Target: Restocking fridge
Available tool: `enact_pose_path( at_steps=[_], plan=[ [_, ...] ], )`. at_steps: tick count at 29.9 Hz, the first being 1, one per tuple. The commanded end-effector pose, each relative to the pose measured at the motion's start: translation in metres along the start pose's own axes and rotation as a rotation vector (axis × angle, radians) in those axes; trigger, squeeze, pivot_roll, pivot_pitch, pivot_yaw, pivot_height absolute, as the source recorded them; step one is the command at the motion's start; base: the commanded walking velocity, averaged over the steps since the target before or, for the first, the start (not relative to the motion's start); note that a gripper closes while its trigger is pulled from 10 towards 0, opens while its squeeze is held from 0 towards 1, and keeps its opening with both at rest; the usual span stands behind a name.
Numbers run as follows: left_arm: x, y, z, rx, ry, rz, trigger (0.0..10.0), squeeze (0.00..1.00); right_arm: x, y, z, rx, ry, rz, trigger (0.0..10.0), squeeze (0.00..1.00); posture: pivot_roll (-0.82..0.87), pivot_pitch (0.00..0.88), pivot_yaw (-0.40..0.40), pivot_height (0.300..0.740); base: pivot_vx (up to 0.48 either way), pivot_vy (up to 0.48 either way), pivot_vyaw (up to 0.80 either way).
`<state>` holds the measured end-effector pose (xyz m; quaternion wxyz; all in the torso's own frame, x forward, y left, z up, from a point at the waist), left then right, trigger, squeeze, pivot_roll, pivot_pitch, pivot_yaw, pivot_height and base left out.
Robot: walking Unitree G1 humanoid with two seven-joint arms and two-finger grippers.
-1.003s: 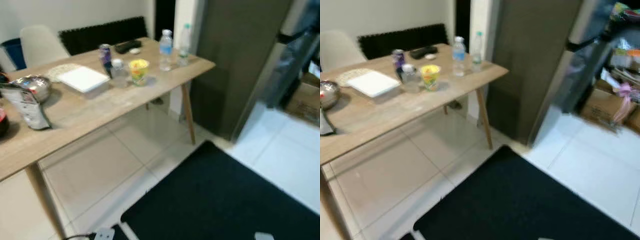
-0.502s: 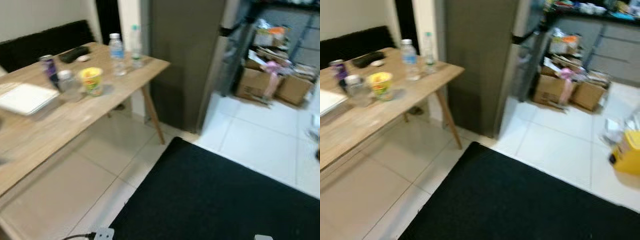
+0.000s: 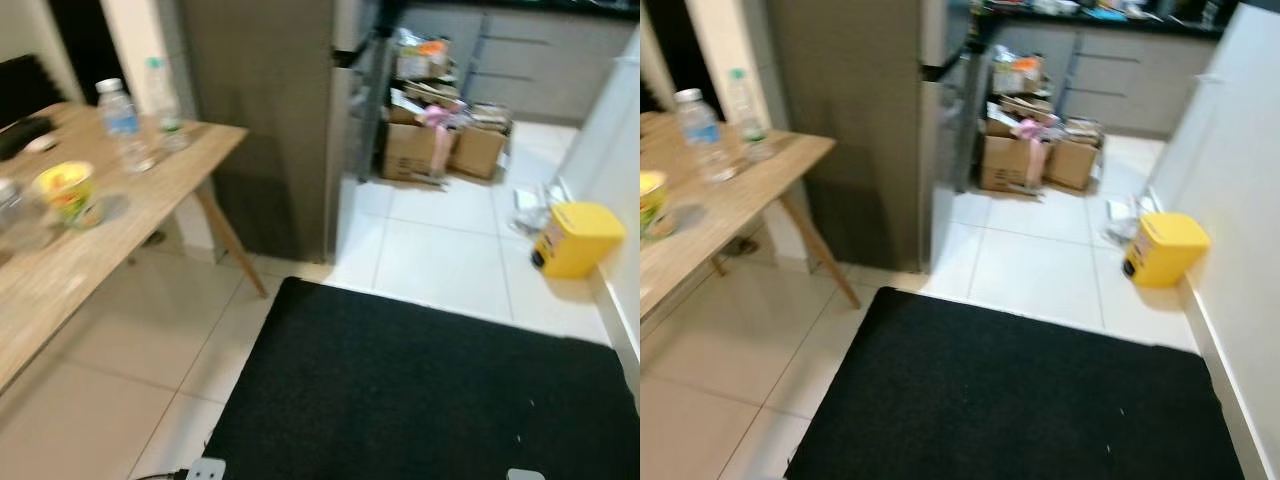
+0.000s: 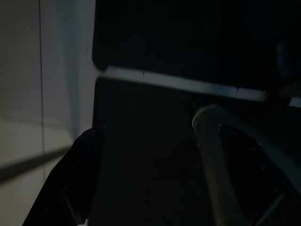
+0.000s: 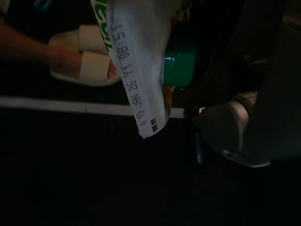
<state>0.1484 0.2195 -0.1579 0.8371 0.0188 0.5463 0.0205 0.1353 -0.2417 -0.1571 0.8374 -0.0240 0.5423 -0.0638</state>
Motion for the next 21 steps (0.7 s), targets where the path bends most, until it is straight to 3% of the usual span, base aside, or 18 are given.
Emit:
enact_pose_path(
  at_steps=[1,11,21],
  plan=[
    [-0.0006,0.0027,0.0002,-0.004,-0.006,-0.003,10.0,0.0,-0.0004,-0.0042,-0.0016,0.006,0.006,-0.014,10.0,0.0,-0.03,0.0,-0.008,0.74,0.0,0.0,-0.8],
    [-0.002,0.011,-0.0021,-0.012,-0.003,0.007,10.0,0.0,-0.0003,-0.0039,0.0005,-0.011,-0.004,-0.017,10.0,0.0,-0.03,0.0,-0.01,0.74,0.0,0.0,-0.8],
    [-0.001,0.0014,-0.0048,-0.112,0.001,-0.009,10.0,0.0,0.0001,-0.0022,0.0043,-0.021,-0.018,-0.013,10.0,0.0,-0.03,0.0,-0.011,0.74,0.0,0.0,0.0]
  ],
)
Point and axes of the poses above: a point about 5 cm out from each wrist's last joint towards the gripper, its own x axis pointing out of the wrist towards the gripper, its own z axis along the axis of the wrist's last joint, y = z × x, the point moved 6 cm from there along x, pointing out of the wrist towards the gripper, and after that the axes turned 3 degrees about -x, right-handed, at the moved point
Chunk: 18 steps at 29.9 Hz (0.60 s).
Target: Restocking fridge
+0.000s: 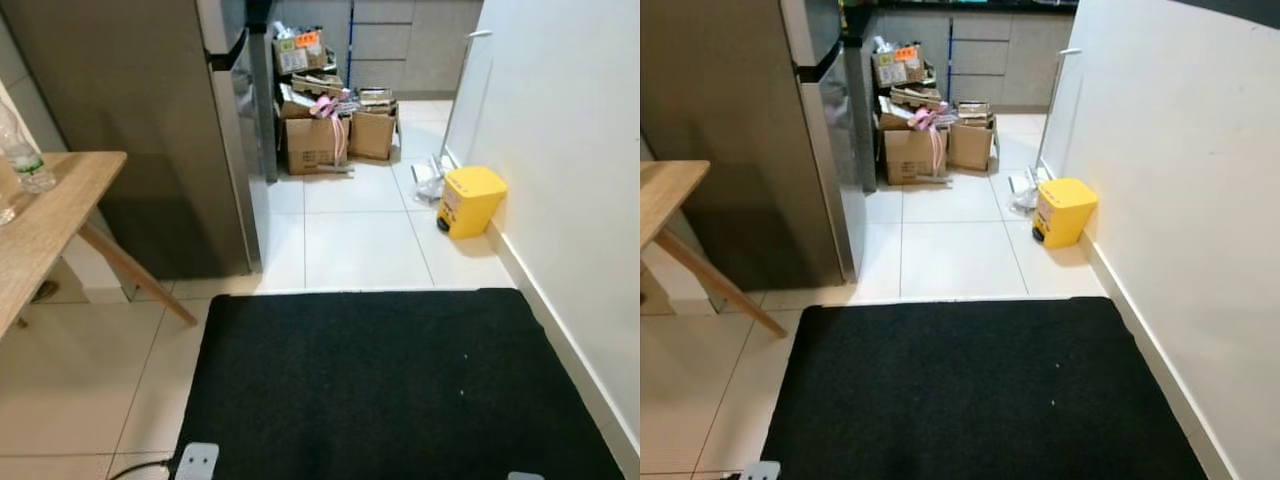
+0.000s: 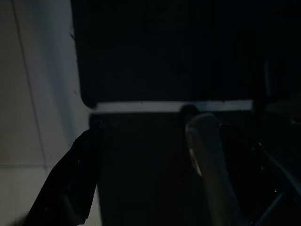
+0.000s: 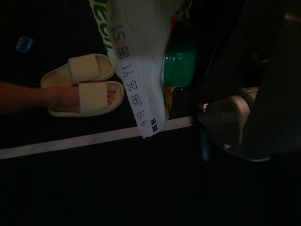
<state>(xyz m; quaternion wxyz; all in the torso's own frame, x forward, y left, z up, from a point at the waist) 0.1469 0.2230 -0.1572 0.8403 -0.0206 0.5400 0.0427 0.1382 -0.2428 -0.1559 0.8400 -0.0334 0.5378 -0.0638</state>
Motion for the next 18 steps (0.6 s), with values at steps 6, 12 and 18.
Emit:
enact_pose_path(
  at_steps=[6,12,18],
  plan=[
    [0.0001,-0.0021,-0.0038,-0.027,0.015,-0.001,10.0,0.0,0.0,0.0003,0.001,-0.018,-0.004,0.007,10.0,0.0,-0.03,0.0,-0.011,0.74,0.0,0.0,-0.13],
    [-0.0001,-0.0001,-0.0033,-0.033,0.013,0.001,10.0,0.0,0.0002,0.0035,0.0006,-0.014,-0.001,0.018,10.0,0.0,-0.03,0.0,-0.008,0.74,0.0,0.0,-0.8],
    [-0.0006,0.0034,-0.0032,-0.034,0.013,0.007,10.0,0.0,0.0003,0.0047,0.0007,-0.017,-0.001,0.022,10.0,0.0,-0.03,0.0,-0.006,0.74,0.0,0.0,-0.8]
  ],
)
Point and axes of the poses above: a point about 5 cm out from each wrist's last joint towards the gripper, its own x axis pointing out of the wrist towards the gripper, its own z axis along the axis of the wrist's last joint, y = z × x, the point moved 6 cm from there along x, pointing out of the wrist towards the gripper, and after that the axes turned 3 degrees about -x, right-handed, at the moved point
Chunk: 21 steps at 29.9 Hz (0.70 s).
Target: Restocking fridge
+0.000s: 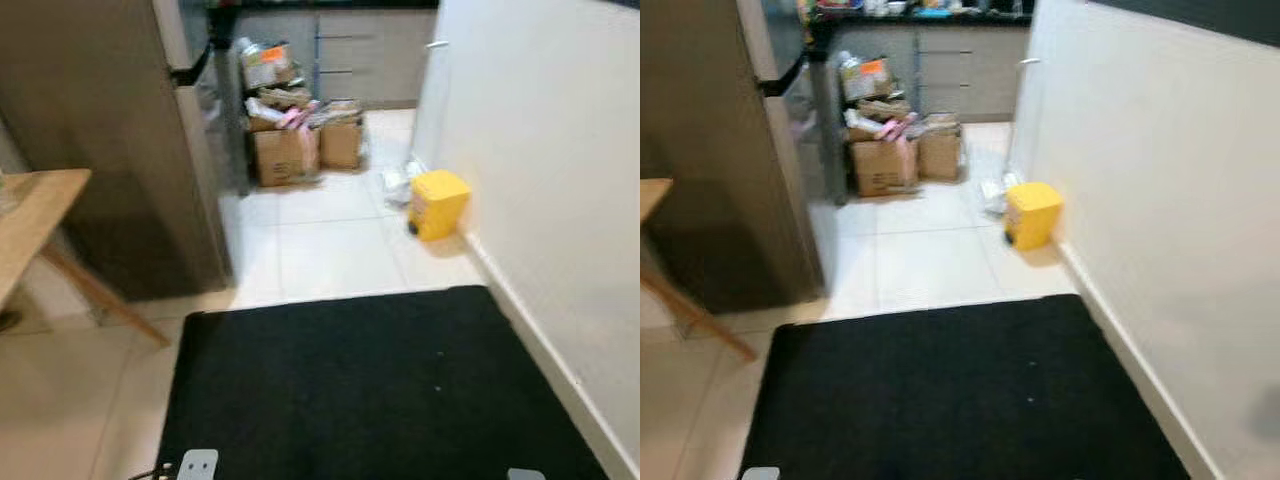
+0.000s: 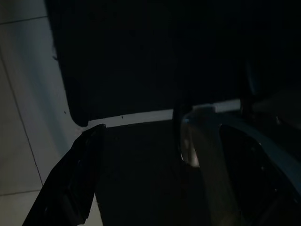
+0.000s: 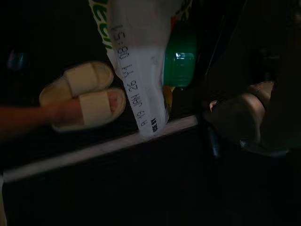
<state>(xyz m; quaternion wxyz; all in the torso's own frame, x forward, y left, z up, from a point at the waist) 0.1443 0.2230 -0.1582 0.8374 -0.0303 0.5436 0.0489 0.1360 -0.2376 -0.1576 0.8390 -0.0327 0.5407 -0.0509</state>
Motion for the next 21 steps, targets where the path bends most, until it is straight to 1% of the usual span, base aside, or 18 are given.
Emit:
enact_pose_path(
  at_steps=[1,3,9,21],
  plan=[
    [-0.0006,0.0041,-0.0005,-0.011,0.003,0.008,10.0,0.0,0.0004,-0.0004,0.0034,-0.006,-0.007,0.0,10.0,0.0,-0.03,0.0,-0.005,0.74,0.0,0.0,-0.8],
    [-0.0009,0.0065,-0.0003,-0.008,0.003,0.011,10.0,0.0,0.0004,-0.0006,0.0046,-0.002,-0.015,-0.003,10.0,0.0,-0.03,0.0,-0.003,0.74,0.0,0.0,-0.8],
    [-0.0011,0.0088,0.0027,-0.003,-0.005,0.013,10.0,0.0,0.0005,-0.0016,0.0068,-0.028,-0.021,-0.006,10.0,0.0,-0.03,0.0,-0.005,0.74,0.0,0.0,0.0],
    [-0.0007,0.0064,0.0055,0.032,-0.01,0.0,10.0,0.0,0.0005,-0.0029,0.0074,-0.047,-0.018,-0.008,10.0,0.0,-0.03,0.0,-0.006,0.74,0.0,0.0,0.0]
  ],
)
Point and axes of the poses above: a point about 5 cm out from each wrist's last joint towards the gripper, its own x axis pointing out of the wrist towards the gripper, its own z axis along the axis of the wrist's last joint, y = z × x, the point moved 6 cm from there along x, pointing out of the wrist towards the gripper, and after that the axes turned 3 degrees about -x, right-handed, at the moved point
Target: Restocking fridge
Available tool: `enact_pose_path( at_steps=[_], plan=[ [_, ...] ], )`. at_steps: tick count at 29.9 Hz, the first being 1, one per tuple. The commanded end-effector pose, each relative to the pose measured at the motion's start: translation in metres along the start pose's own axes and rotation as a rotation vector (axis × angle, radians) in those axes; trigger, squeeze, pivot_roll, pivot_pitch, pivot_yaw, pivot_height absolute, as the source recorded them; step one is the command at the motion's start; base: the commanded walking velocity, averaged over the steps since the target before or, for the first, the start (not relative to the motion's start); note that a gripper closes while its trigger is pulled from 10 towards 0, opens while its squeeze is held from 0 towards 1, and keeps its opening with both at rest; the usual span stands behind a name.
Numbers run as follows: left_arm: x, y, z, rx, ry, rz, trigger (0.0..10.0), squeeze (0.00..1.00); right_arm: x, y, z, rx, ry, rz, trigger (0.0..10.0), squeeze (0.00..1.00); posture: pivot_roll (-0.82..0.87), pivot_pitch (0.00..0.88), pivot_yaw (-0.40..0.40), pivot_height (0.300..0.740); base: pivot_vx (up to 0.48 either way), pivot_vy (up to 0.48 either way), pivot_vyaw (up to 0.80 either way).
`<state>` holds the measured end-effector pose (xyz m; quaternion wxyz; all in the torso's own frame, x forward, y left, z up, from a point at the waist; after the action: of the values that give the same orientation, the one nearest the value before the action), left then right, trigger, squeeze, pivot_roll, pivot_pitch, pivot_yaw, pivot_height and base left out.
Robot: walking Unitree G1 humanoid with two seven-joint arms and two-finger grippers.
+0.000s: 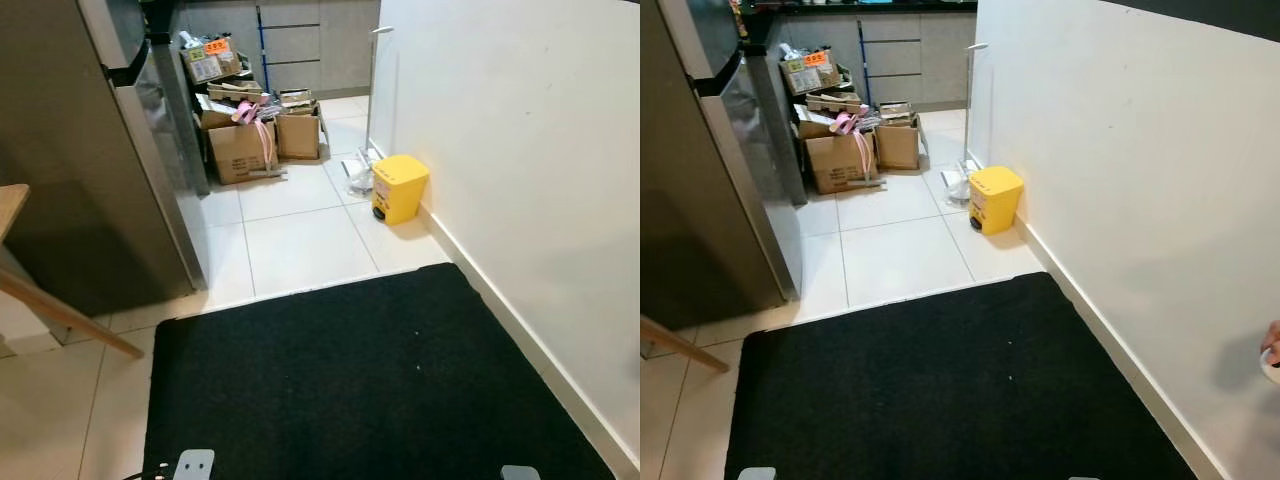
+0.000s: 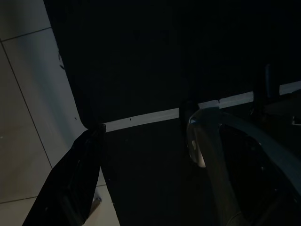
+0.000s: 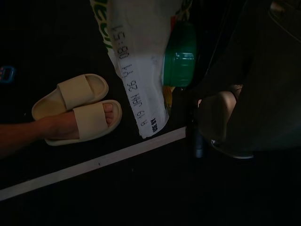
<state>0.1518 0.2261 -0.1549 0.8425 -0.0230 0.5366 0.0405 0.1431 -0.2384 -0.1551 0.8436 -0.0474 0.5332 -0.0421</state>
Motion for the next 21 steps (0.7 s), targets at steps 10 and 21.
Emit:
enact_pose_path(
  at_steps=[10,21],
  plan=[
    [-0.0011,0.0025,-0.0061,0.012,0.013,0.003,10.0,0.0,0.0,0.0005,-0.0012,-0.023,0.005,-0.003,10.0,0.0,-0.03,0.0,-0.004,0.74,0.178,0.0,0.0],
    [-0.001,0.0011,-0.0069,0.022,0.015,-0.001,10.0,0.0,0.0,0.0013,-0.0008,-0.025,0.003,-0.001,10.0,0.0,-0.03,0.0,-0.006,0.74,0.281,0.0,0.0]
  ],
)
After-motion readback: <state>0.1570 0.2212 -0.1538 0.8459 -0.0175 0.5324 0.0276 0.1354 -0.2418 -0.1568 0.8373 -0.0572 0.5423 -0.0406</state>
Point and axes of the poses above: a point about 5 cm out from each wrist's last joint towards the gripper, its own x axis pointing out of the wrist towards the gripper, its own z axis along the axis of the wrist's last joint, y = z × x, the point moved 6 cm from there along x, pointing out of the wrist towards the gripper, and after that the axes turned 3 degrees about -x, right-handed, at the moved point
